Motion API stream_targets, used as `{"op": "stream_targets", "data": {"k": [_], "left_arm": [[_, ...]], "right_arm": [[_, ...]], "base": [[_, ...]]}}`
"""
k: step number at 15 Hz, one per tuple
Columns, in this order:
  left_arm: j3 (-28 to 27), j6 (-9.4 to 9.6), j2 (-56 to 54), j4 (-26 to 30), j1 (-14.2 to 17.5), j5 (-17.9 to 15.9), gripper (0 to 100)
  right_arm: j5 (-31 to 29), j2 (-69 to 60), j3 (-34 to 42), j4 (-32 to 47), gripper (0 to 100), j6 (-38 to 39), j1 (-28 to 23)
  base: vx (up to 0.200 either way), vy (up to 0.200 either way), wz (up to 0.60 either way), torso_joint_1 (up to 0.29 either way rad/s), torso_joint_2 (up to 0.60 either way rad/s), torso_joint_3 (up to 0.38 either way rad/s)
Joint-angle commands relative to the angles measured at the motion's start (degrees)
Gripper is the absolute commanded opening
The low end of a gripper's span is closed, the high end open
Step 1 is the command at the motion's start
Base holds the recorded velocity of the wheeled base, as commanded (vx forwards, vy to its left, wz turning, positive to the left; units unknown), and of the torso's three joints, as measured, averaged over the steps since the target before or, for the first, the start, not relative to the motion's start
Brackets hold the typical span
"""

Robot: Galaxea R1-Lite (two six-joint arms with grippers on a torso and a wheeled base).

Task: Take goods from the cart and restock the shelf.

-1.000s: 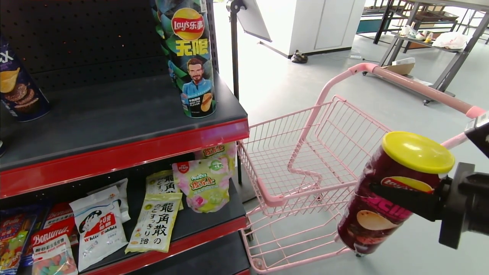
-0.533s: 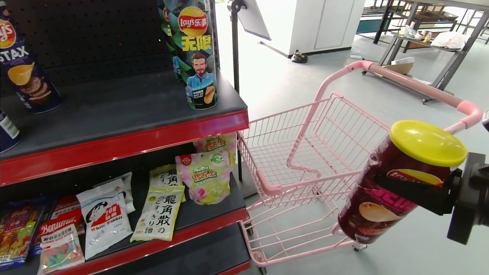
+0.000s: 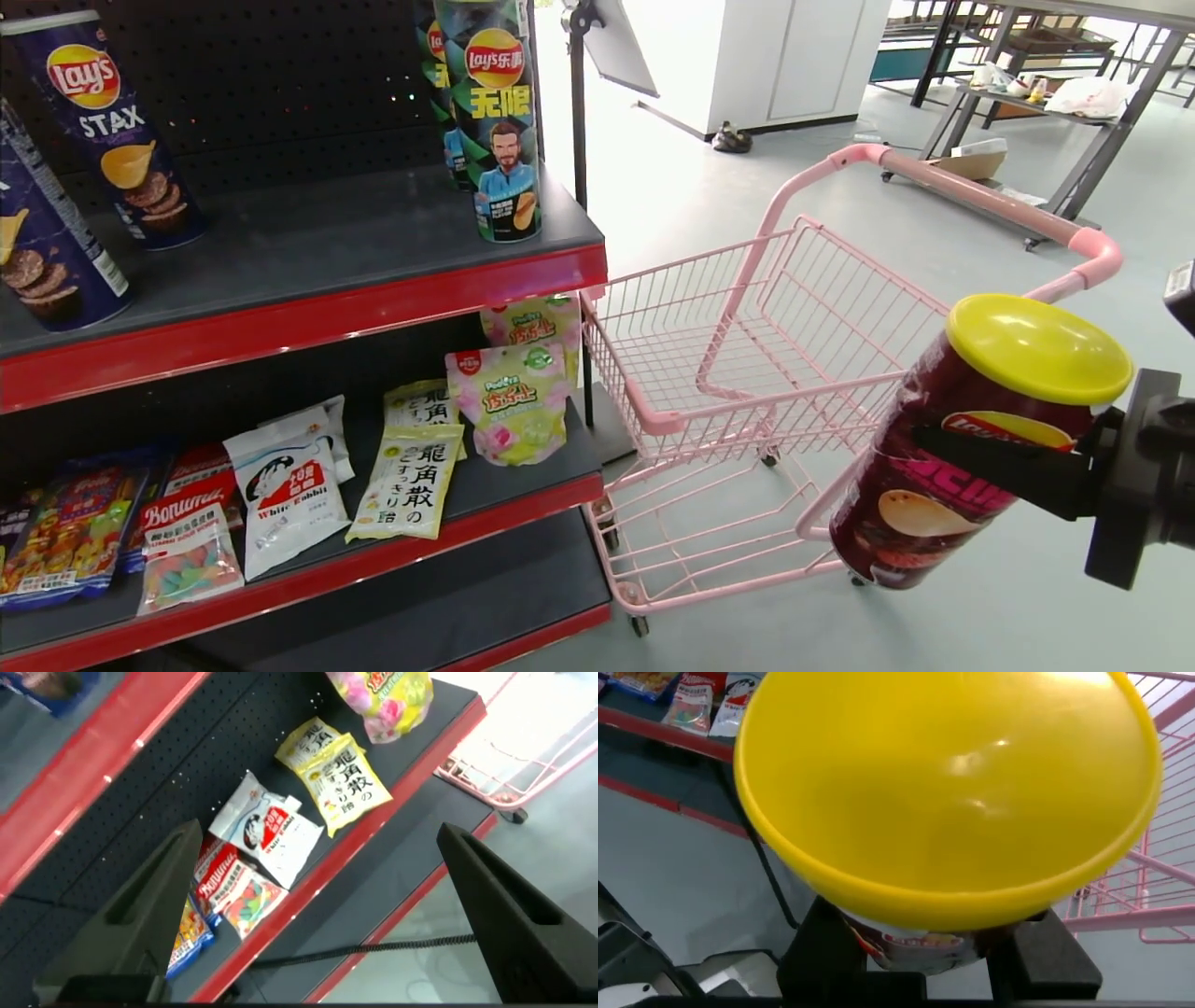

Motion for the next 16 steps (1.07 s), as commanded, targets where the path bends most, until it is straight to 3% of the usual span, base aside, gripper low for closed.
{"op": "stream_targets", "data": {"k": [1,14,16], "left_arm": [[0.01,0.03,0.00,0.01,0.02,-0.03,100],[-0.34,0.12,-0.27,-0.08,0.02,-0.03,100],[-0.34,0.12,-0.27,-0.08,0.02,-0.03,100]], "right_arm": [[0.08,0.51,-0.51,0.01,0,-0.09,-0.09],[0.08,4.11,-5.78,0.09,0,-1.84,-1.41],[0.08,3.67,-4.99,0.09,0,-2.11,-1.32]], "base": [[0.000,0.000,0.00,0.129,-0.43,-0.320],[0.000,0.000,0.00,0.184,-0.53,-0.347],[0.000,0.000,0.60,0.061,-0.16,-0.090]]}}
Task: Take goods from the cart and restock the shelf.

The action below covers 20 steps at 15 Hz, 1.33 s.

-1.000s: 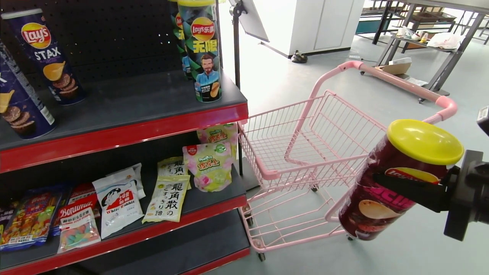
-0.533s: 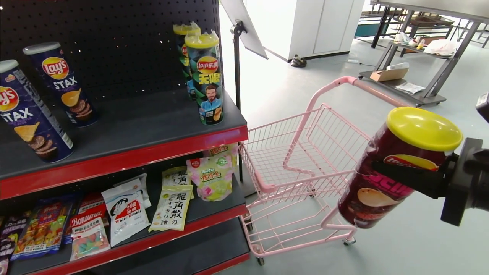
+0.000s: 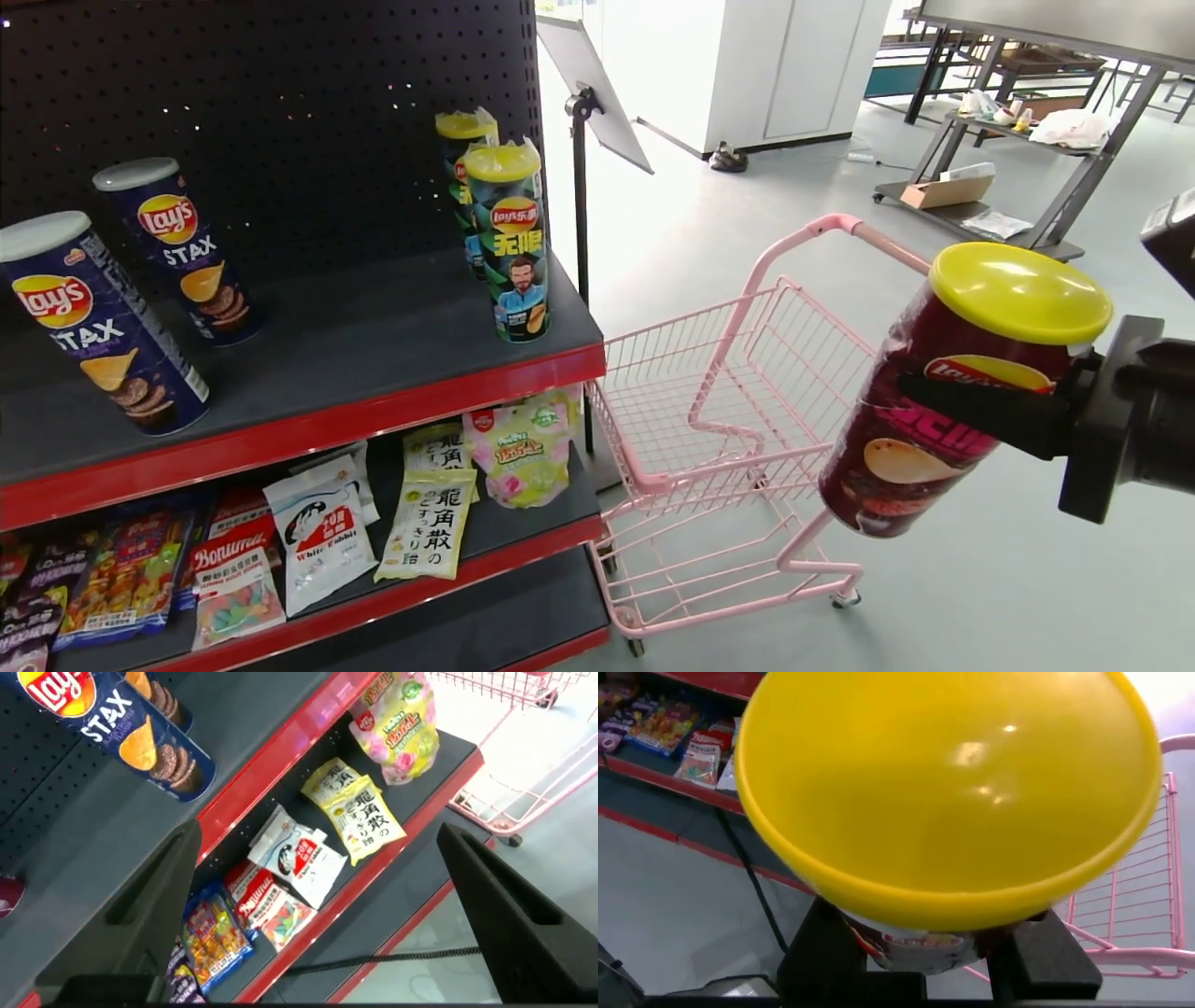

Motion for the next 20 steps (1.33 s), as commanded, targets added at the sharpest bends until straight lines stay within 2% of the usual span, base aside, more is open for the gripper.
{"op": "stream_targets", "data": {"k": [1,6,9,14,20], "left_arm": [[0.01,0.10,0.04,0.00,0.02,0.04,100],[0.10,0.71,-0.14,0.00,0.02,0.04,100],[0.10,0.71,-0.31,0.00,0.02,0.30,100],[0.36,0.71,-0.31,0.00,0.02,0.22,100],[0.27,0.80,-1.28,0.08,0.02,0.30,100]], "right_arm": [[0.02,-0.02,0.41,-0.05,0,-0.06,0.03],[0.02,-0.63,1.56,-0.14,0,-0.06,-0.23],[0.02,-2.92,4.37,-0.40,0,0.03,-0.23],[3.19,-10.04,9.82,-0.23,0,-0.15,2.41],[3.54,-9.60,9.91,-0.14,0,-0.15,8.12]], "base": [[0.000,0.000,0.60,0.022,-0.04,-0.027],[0.000,0.000,0.60,0.007,-0.01,-0.006],[0.000,0.000,0.00,0.000,0.00,0.000],[0.000,0.200,0.00,0.002,0.00,-0.002],[0.000,0.200,0.00,0.002,0.00,0.002]]}}
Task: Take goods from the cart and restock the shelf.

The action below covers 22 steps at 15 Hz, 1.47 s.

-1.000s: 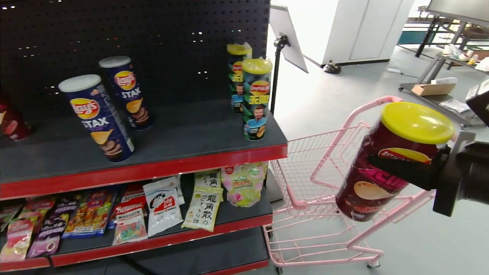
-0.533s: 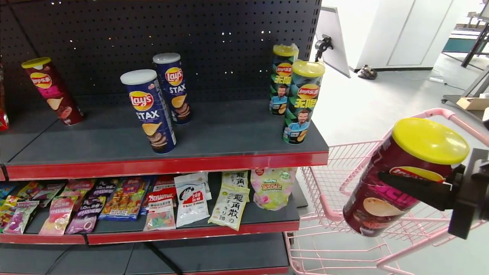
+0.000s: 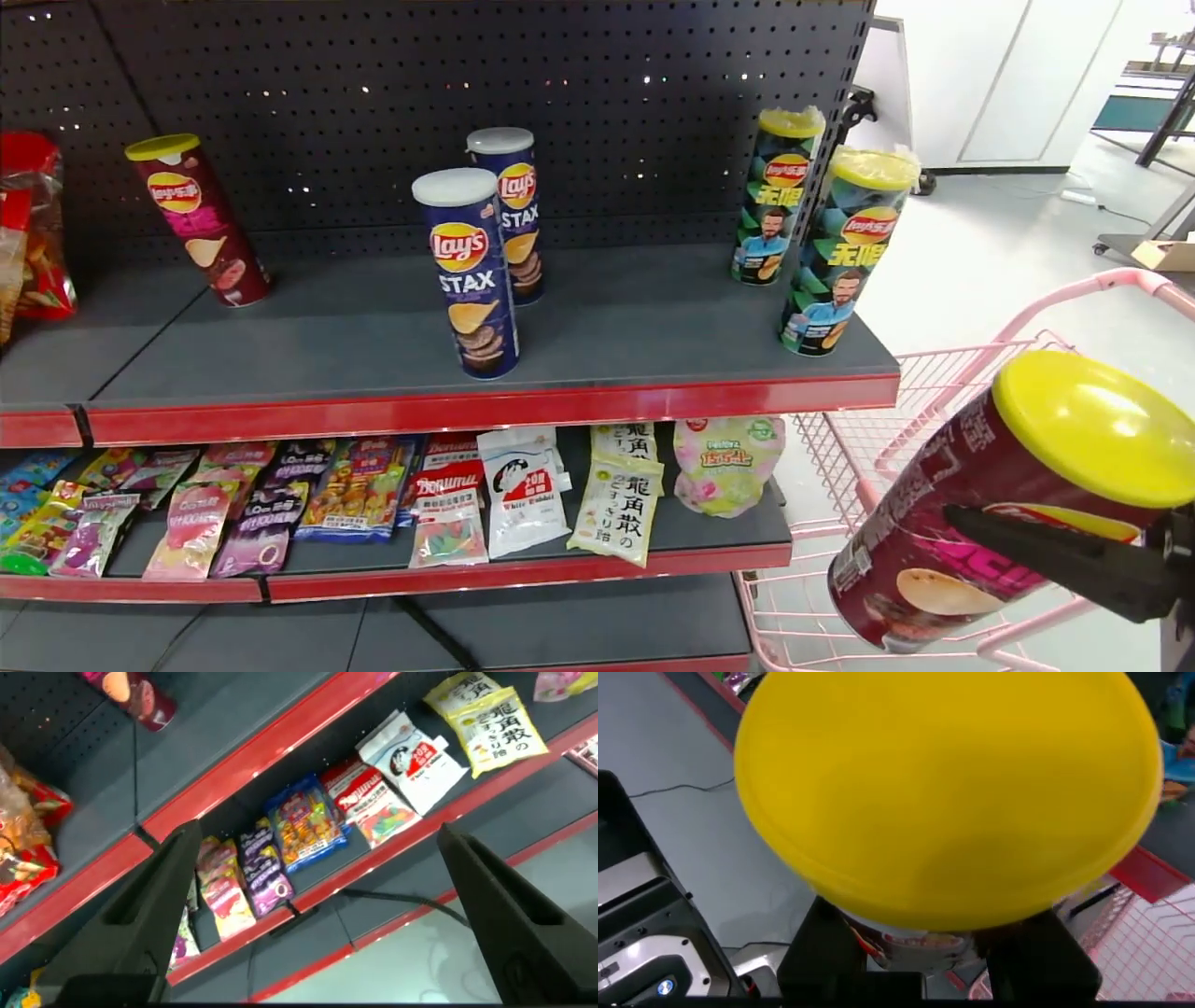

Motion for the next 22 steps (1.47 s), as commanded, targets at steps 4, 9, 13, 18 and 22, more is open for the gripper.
{"op": "stream_targets", "data": {"k": [4,9,13,18,22], "left_arm": [[-0.10,-0.01,-0.61,0.03,0.00,0.15,100],[-0.28,-0.01,-0.70,0.03,0.00,0.24,100],[-0.28,-0.01,-0.79,0.03,0.00,0.24,100],[-0.28,-0.01,-0.87,0.03,0.00,0.24,100],[-0.28,0.07,-1.14,0.03,0.00,0.24,100]], "right_arm": [[-0.40,3.00,-0.89,-0.65,0,-0.04,1.87],[1.45,3.17,-1.16,-0.56,0,-0.04,2.05],[1.27,3.00,-1.07,-0.56,0,-0.13,4.07],[1.18,3.09,-1.07,-0.56,0,-0.13,5.03],[1.27,3.35,-1.07,-0.56,0,-0.65,6.09]], "base": [[0.000,0.200,0.00,0.001,0.00,-0.004],[0.000,0.200,0.00,0.004,0.00,0.001],[0.000,0.200,0.00,0.001,0.00,0.002],[0.000,0.200,0.00,0.001,0.00,0.002],[0.000,0.200,0.00,0.004,0.00,0.002]]}}
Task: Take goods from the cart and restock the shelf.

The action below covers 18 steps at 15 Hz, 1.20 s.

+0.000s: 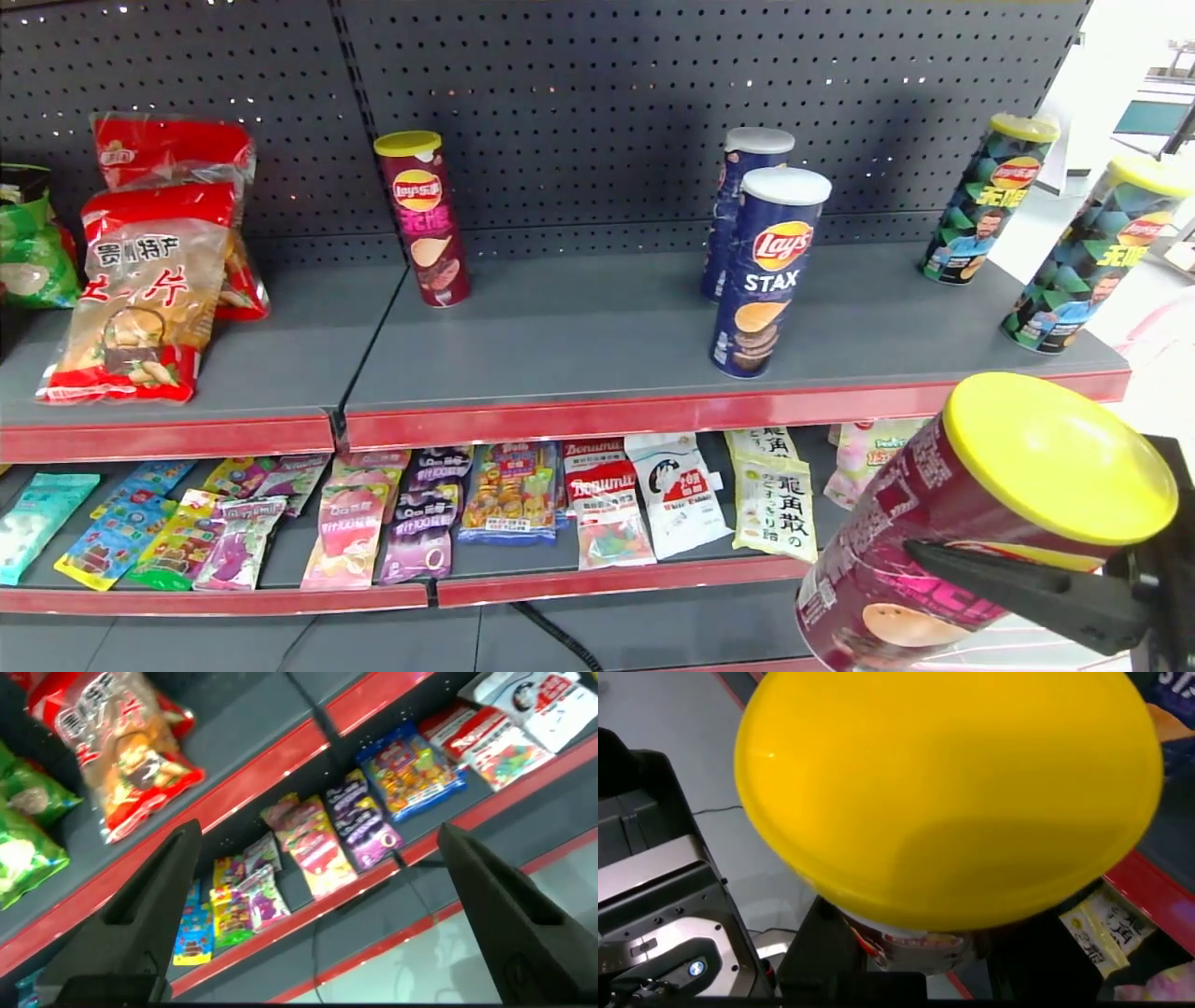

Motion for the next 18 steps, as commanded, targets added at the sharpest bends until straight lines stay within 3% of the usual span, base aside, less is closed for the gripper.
{"op": "stream_targets", "data": {"k": [1,12,16,18], "left_arm": [[-0.01,0.23,-0.28,0.03,0.00,0.02,100],[-0.01,1.19,-0.37,-0.05,0.00,0.02,100],[0.17,4.36,-1.77,-0.05,0.00,-0.07,100],[0.25,4.80,-1.95,-0.05,0.00,0.02,100]], "right_arm": [[-0.04,0.24,-0.02,-0.03,0,-0.14,0.68],[0.05,0.24,0.15,0.05,0,-1.02,1.91],[-0.04,0.07,0.15,0.05,0,-1.02,1.91],[-0.12,-0.20,0.15,0.05,0,-1.02,1.91]], "base": [[0.000,0.200,0.00,0.007,0.00,-0.002],[0.000,0.200,0.00,0.003,0.00,0.001],[0.000,0.050,0.00,0.002,0.00,0.002],[0.000,0.000,0.00,0.000,0.00,0.000]]}}
